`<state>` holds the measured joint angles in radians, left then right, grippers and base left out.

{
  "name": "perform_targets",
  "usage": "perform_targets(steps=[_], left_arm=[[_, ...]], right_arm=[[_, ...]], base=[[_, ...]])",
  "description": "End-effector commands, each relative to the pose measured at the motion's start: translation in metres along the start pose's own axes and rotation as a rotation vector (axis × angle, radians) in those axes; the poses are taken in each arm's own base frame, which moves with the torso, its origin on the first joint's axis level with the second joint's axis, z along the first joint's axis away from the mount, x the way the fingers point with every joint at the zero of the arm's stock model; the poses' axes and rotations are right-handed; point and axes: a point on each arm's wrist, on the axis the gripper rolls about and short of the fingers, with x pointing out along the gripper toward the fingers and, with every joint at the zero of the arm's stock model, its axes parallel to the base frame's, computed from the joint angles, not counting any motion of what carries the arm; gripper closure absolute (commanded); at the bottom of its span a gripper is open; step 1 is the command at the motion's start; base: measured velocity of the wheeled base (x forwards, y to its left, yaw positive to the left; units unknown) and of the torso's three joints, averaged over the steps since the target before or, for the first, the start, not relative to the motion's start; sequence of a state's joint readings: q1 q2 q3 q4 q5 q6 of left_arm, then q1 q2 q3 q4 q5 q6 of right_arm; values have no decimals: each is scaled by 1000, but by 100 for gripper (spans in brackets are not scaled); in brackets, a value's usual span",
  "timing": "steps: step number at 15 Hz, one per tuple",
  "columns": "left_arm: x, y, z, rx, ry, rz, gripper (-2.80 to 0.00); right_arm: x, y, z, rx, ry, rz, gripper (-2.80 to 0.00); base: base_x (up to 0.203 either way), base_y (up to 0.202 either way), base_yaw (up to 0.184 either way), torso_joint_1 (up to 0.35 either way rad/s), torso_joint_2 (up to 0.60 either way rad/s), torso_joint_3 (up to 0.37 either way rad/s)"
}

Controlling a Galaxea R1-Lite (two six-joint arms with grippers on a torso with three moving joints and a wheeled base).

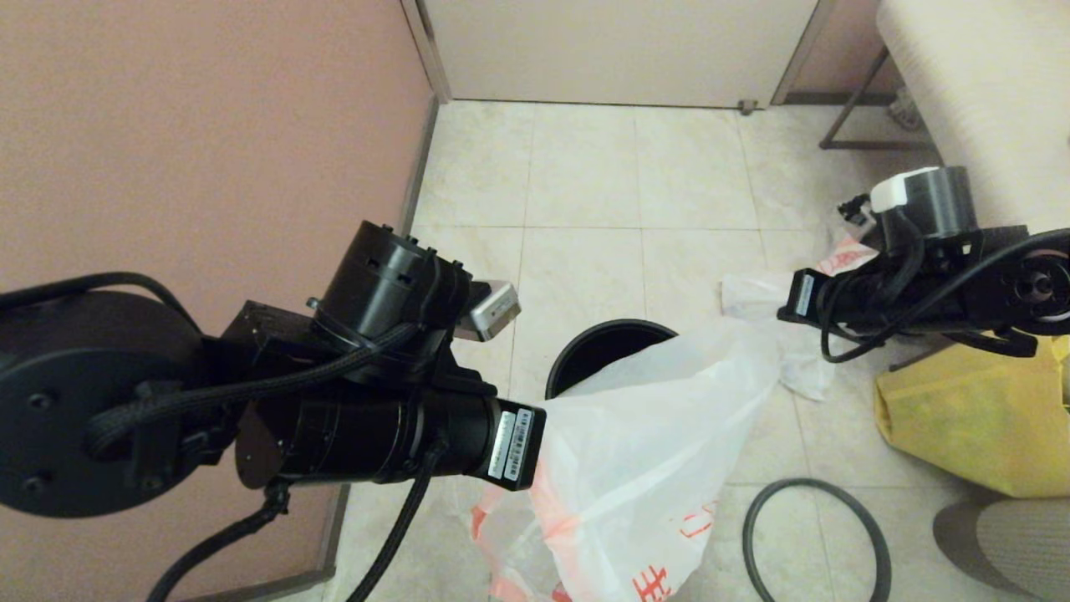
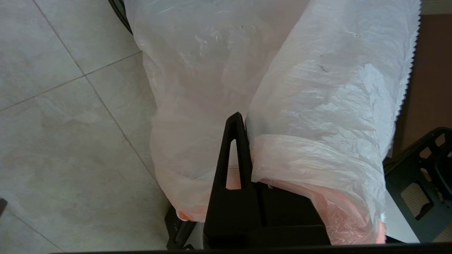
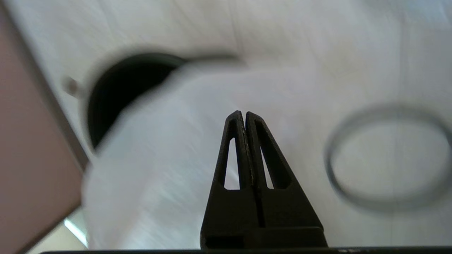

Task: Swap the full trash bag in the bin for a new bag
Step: Put the new garbage bag on the trash can

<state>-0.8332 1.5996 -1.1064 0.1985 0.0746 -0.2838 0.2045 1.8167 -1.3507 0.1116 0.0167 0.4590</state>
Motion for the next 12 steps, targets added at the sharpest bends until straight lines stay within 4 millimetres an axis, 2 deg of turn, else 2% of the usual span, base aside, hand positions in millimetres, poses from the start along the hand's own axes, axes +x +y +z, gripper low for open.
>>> perform_targets(steps=[1,2,3,6,9,12], left_arm=[[-1,0,0,-2,-3,0,0],[-1,0,0,-2,-4,1,0],[-1,0,0,0,-3,2,0],[-2,1,0,-3,-6,2,0],[-3,0,0,-19,-7,0,0],[-5,1,0,-22,-13,1,0]], right_arm=[[-11,-1,-5,52,130,-69,0],[-15,-1,-6,102,172,-88,0],[-21,0,-1,134,151,-74,-280],[-24,0,-1,171,159,-83,-280],[2,-2,-11,216,224,-111,-280],[16,9,-21,310,297,-61,-280]], base=[[0,0,0,0,0,0],[0,0,0,0,0,0],[0,0,0,0,0,0],[0,0,0,0,0,0],[0,0,0,0,0,0],[0,0,0,0,0,0]])
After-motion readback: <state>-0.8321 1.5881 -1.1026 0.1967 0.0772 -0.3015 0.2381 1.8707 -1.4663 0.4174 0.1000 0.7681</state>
